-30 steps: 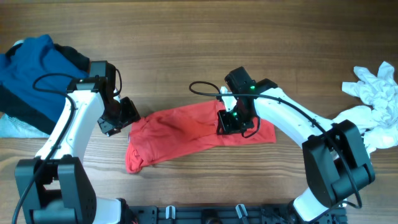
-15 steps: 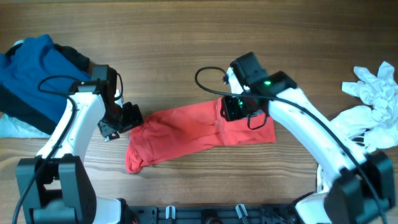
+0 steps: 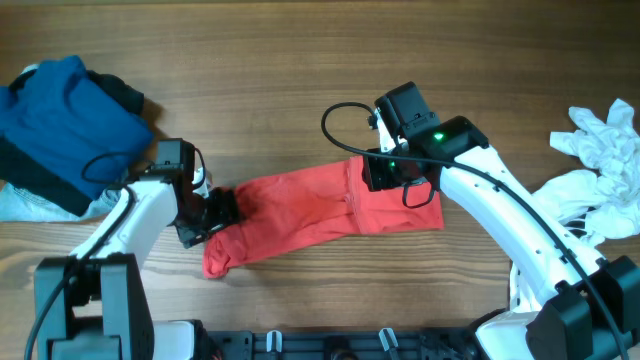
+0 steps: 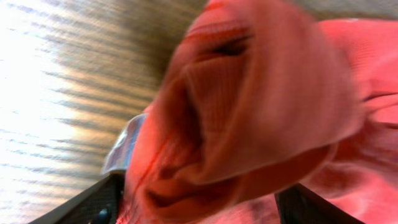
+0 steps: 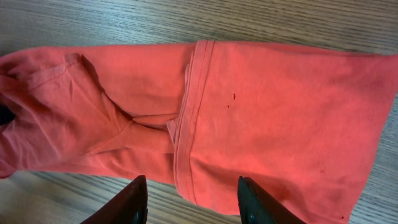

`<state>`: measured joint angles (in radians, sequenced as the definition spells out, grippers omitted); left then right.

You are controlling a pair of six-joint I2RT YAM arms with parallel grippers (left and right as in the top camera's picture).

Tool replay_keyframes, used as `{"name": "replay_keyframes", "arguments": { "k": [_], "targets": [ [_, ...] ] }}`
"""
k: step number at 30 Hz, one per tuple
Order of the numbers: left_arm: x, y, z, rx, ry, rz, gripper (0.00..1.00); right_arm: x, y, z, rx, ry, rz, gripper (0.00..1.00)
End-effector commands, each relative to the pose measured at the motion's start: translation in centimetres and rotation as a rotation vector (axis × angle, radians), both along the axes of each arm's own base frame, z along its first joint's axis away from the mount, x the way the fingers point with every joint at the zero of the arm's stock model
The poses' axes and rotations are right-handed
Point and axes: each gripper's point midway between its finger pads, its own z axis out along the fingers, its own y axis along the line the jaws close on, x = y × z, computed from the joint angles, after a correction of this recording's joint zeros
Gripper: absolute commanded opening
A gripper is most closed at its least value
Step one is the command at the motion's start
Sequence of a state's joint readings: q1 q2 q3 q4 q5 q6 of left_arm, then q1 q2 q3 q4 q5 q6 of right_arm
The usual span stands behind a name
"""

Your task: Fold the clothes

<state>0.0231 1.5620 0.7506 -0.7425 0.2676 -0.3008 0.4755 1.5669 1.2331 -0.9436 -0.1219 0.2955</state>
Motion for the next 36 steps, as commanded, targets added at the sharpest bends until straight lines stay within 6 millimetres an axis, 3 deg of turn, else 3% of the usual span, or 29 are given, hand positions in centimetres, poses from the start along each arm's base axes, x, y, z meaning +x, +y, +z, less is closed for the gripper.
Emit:
{"name": "replay_keyframes", "arguments": {
  "k": [1, 3, 7, 10, 22, 27, 30, 33, 36],
  "targets": [
    [-2.1, -1.8, -1.8, -0.112, 0.053, -0.011, 0.73, 0.4, -0.1, 0.3, -0.009, -0.013, -0.025, 0.47],
    [-2.1, -1.8, -1.8, -0.112, 0.053, -0.010, 0.55, 0.4, -0.1, 0.3, -0.008, -0.014, -0.025, 0.47],
    [-2.0, -2.3, -1.6, -0.139, 0.048, -0.007, 0.31, 0.4, -0.1, 0.3, -0.009, -0.013, -0.025, 0.47],
    [-1.7, -2.4, -1.5, -0.149, 0.037, -0.008, 0.04, 0.4, -0.1, 0.3, -0.009, -0.013, -0.025, 0.47],
    [2.9, -1.2, 1.8, -0.140, -0.053, 0.026, 0.04, 0.3, -0.8, 0.1, -0.041, -0.013, -0.044, 0.47],
    [4.1, 4.7, 3.2, 0.001, -0.050, 0.158, 0.04, 1.4, -3.6, 0.0, -0.118, -0.035, -0.153, 0.47],
    [5.6, 8.2, 5.6, 0.034, -0.085, 0.250, 0.04, 2.1, -6.1, -0.1, -0.127, -0.021, -0.222, 0.48],
    [7.2, 10.4, 9.2, 0.041, -0.128, 0.308, 0.04, 2.5, -8.4, -0.1, -0.142, -0.008, -0.258, 0.48],
    [8.5, 8.4, 12.1, -0.035, -0.161, 0.278, 0.04, 2.5, -9.0, -0.2, -0.147, -0.004, -0.259, 0.47]
  ]
}}
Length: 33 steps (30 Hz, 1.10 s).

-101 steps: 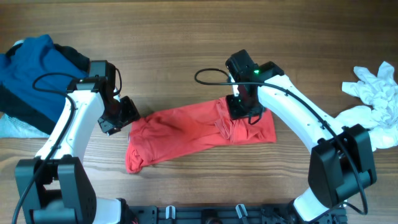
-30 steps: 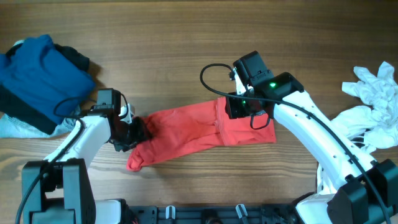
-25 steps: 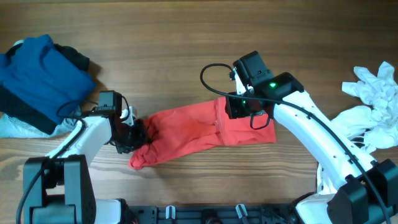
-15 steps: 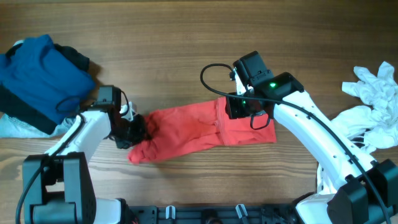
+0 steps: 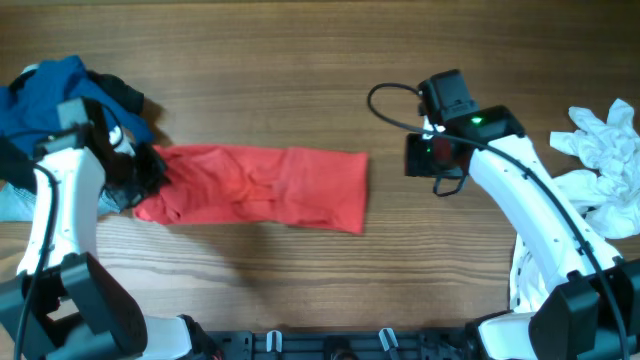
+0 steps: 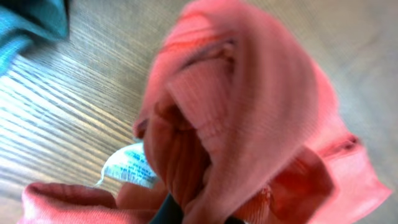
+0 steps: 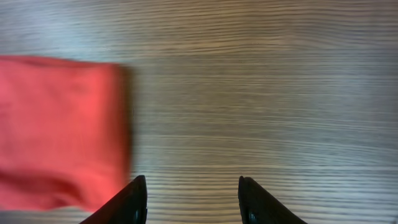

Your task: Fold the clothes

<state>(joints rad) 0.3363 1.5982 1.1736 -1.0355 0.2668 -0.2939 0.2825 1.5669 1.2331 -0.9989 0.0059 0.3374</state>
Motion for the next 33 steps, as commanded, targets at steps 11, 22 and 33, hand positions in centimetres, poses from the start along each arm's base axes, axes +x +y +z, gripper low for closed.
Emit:
{"name": "replay_keyframes", "arguments": {
  "k": [11, 22, 33],
  "targets": [
    [3.3, -18.7, 4.2, -0.018, -0.170, -0.441, 0.04, -0.1, -0.5, 0.2, -0.020, 0.004, 0.012, 0.47],
    [1.6, -26.6, 1.3, 0.034, -0.155, -0.588, 0.04, -0.5, -0.3, 0.1, -0.007, 0.025, 0.016, 0.47],
    [0.5, -28.8, 2.8, -0.075, -0.183, -0.669, 0.41, -0.5, -0.3, 0.1, -0.006, 0.023, 0.016, 0.48]
  ]
}}
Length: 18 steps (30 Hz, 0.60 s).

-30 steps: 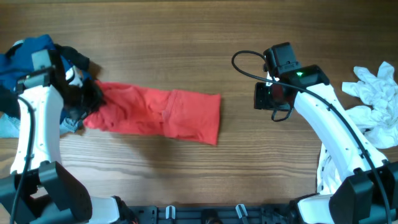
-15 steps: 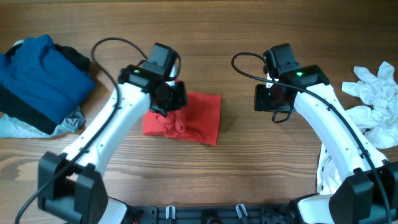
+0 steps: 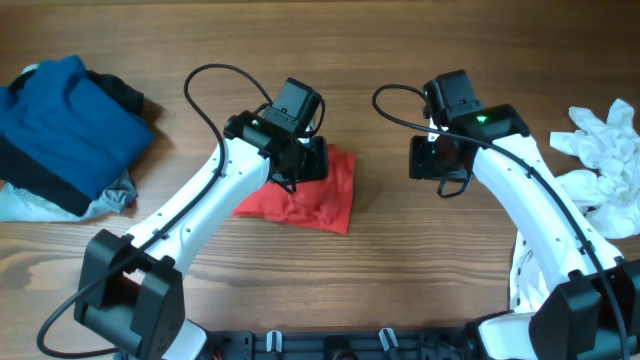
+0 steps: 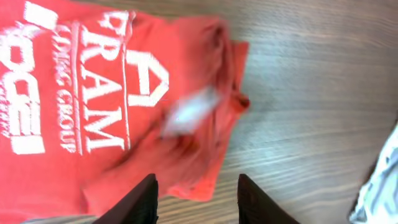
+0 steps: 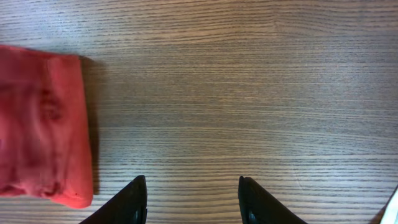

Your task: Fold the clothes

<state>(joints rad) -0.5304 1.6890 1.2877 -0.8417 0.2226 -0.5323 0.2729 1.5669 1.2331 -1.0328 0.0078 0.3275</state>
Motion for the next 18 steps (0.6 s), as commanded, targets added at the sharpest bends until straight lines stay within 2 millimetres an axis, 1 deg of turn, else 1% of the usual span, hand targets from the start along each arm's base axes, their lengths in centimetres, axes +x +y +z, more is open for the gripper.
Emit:
{"name": "replay_keyframes", "arguments": {
  "k": [1, 2, 3, 4, 6, 7, 8, 10, 11, 14, 15, 16, 17, 18],
  "targets": [
    [0.0, -0.4, 2.0, -0.057, -0.027, -0.048, 0.41, 0.2, 0.3, 0.3, 0.008, -0.009, 0.016, 0.48],
    [0.5, 0.3, 2.7, -0.057, -0.052, -0.039, 0.41, 0.2, 0.3, 0.3, 0.008, -0.009, 0.017, 0.48],
    [1.2, 1.5, 3.3, -0.042, -0.081, -0.003, 0.41, 0.3, 0.3, 0.3, 0.011, -0.010, 0.019, 0.48],
    [1.8, 2.8, 3.8, -0.026, -0.102, 0.032, 0.41, 0.2, 0.9, 0.4, 0.035, -0.010, 0.059, 0.48],
    [3.4, 6.0, 4.3, -0.015, -0.119, 0.130, 0.39, 0.6, 2.7, 0.7, 0.120, -0.030, 0.156, 0.48],
    [4.0, 7.2, 4.1, -0.010, -0.113, 0.167, 0.36, 0.8, 2.8, 0.8, 0.124, -0.040, 0.146, 0.48],
    [4.5, 8.5, 3.6, 0.014, -0.110, 0.199, 0.36, 1.1, 2.9, 0.9, 0.131, -0.051, 0.143, 0.48],
    [5.1, 10.9, 2.7, 0.079, -0.105, 0.258, 0.37, 1.1, 4.1, 1.2, 0.198, -0.052, 0.159, 0.50],
    [5.4, 12.1, 2.2, 0.104, -0.096, 0.286, 0.44, 0.9, 4.8, 1.3, 0.239, -0.046, 0.180, 0.51],
    [5.7, 13.4, 1.1, 0.117, -0.063, 0.320, 0.54, 0.1, 7.2, 1.8, 0.370, -0.029, 0.253, 0.52],
    [5.8, 13.5, 0.6, 0.122, -0.049, 0.324, 0.55, -0.3, 8.2, 2.0, 0.415, -0.026, 0.291, 0.52],
    [5.9, 13.5, -0.1, 0.128, -0.038, 0.318, 0.55, -0.4, 8.8, 2.1, 0.437, -0.022, 0.305, 0.52],
    [6.1, 13.5, -0.4, 0.131, -0.037, 0.311, 0.55, -0.5, 9.3, 2.1, 0.445, -0.020, 0.317, 0.52],
    [6.6, 13.4, -0.9, 0.133, -0.048, 0.297, 0.55, -0.6, 9.8, 1.9, 0.446, -0.016, 0.334, 0.52]
  ]
}}
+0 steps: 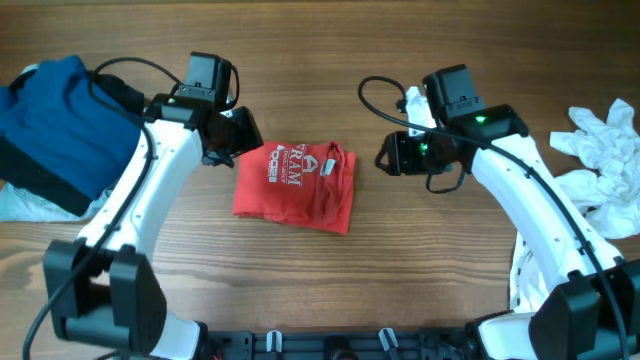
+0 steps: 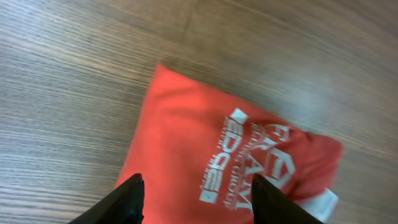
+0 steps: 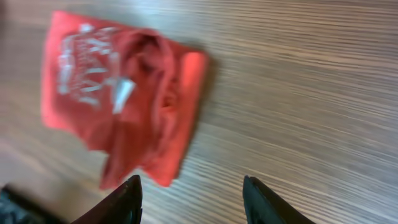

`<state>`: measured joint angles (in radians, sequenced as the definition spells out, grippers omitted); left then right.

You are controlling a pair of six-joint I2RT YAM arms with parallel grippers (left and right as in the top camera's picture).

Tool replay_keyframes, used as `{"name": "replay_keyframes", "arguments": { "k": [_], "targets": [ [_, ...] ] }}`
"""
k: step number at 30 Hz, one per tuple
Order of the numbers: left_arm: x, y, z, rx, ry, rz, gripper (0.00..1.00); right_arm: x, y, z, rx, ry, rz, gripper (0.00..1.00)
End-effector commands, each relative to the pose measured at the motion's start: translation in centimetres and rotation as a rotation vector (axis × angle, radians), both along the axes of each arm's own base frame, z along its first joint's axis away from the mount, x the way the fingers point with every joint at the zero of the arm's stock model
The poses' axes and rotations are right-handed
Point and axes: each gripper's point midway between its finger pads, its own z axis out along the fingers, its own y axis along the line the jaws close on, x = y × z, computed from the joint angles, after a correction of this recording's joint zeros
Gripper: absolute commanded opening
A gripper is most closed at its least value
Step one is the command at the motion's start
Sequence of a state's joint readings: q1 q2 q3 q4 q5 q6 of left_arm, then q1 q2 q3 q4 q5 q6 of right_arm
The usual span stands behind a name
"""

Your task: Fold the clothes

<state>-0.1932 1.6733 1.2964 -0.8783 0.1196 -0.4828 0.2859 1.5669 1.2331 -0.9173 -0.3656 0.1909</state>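
Note:
A red T-shirt [image 1: 296,186] with white lettering lies folded into a small rectangle in the middle of the wooden table [image 1: 330,60]; it also shows in the left wrist view as the red T-shirt [image 2: 211,162] and in the right wrist view as the red T-shirt [image 3: 124,106]. My left gripper [image 1: 236,137] hovers at its left edge, open and empty, seen as left gripper [image 2: 196,200]. My right gripper [image 1: 385,155] is open just right of the shirt, holding nothing, seen as right gripper [image 3: 193,202].
A pile of blue and dark clothes [image 1: 55,125] sits at the far left. White garments [image 1: 600,150] lie heaped at the right edge. Cables loop above both arms.
The left gripper moved from above the shirt's upper right to its left edge. The right gripper swung to face the shirt. The shirt lies folded in the same spot.
First the red shirt lay as a long strip, left gripper shut on its left end, right gripper over its right part. Then the strip lay further left with the right arm withdrawn. Then it lay folded in half at centre, released; now both grippers flank it open.

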Motion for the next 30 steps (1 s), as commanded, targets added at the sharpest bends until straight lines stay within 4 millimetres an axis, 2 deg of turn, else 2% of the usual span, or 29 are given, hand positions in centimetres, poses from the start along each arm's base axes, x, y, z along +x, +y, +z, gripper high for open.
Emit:
{"name": "replay_keyframes", "arguments": {
  "k": [1, 4, 7, 10, 13, 16, 17, 19, 20, 21, 22, 23, 25, 27, 30],
  "targets": [
    [1.9, 0.1, -1.4, 0.028, -0.025, -0.027, 0.56, -1.4, 3.3, -0.1, 0.091, 0.026, 0.117, 0.52],
    [5.2, -0.5, -2.2, 0.027, -0.128, -0.071, 0.59, -3.3, 6.6, -0.5, 0.140, 0.071, 0.219, 0.52],
    [6.9, -0.8, -4.0, 0.023, -0.154, -0.073, 0.60, -4.9, 10.4, -0.6, 0.222, 0.088, 0.322, 0.52],
    [6.7, -0.9, -6.9, 0.025, -0.091, -0.077, 0.60, -6.1, 12.5, -1.8, 0.231, 0.133, 0.356, 0.52],
    [5.3, -1.0, -9.9, 0.023, 0.010, -0.084, 0.60, -6.9, 13.4, -4.1, 0.206, 0.196, 0.370, 0.52],
    [2.6, -0.5, -11.5, 0.043, 0.137, -0.086, 0.60, -6.9, 12.9, -7.2, 0.138, 0.254, 0.349, 0.52],
    [1.4, -0.2, -11.7, 0.051, 0.189, -0.086, 0.60, -6.4, 12.0, -8.7, 0.069, 0.253, 0.324, 0.52],
    [-1.1, 0.3, -11.9, 0.066, 0.291, -0.086, 0.56, -5.5, 10.5, -10.3, -0.042, 0.240, 0.262, 0.52],
    [-2.6, 0.6, -11.8, 0.075, 0.355, -0.086, 0.52, -5.0, 9.9, -10.9, -0.088, 0.228, 0.239, 0.52],
    [-5.1, 1.0, -11.5, 0.090, 0.458, -0.087, 0.47, -3.7, 8.4, -11.7, -0.176, 0.178, 0.206, 0.52],
    [-6.6, 1.3, -11.2, 0.099, 0.522, -0.082, 0.46, -2.9, 7.7, -11.8, -0.209, 0.155, 0.181, 0.52],
    [-8.5, 1.6, -10.8, 0.111, 0.600, -0.083, 0.45, -1.3, 6.5, -12.0, -0.265, 0.103, 0.132, 0.52],
    [-10.8, 1.8, -10.3, 0.128, 0.691, -0.089, 0.42, 0.9, 5.3, -11.9, -0.303, 0.028, 0.083, 0.52],
    [-12.1, 1.9, -9.9, 0.132, 0.744, -0.092, 0.34, 3.0, 4.7, -11.6, -0.296, -0.032, 0.049, 0.52],
    [-12.0, 1.6, -8.8, 0.120, 0.718, -0.087, 0.34, 4.2, 4.0, -11.3, -0.281, -0.054, 0.018, 0.52]
  ]
}}
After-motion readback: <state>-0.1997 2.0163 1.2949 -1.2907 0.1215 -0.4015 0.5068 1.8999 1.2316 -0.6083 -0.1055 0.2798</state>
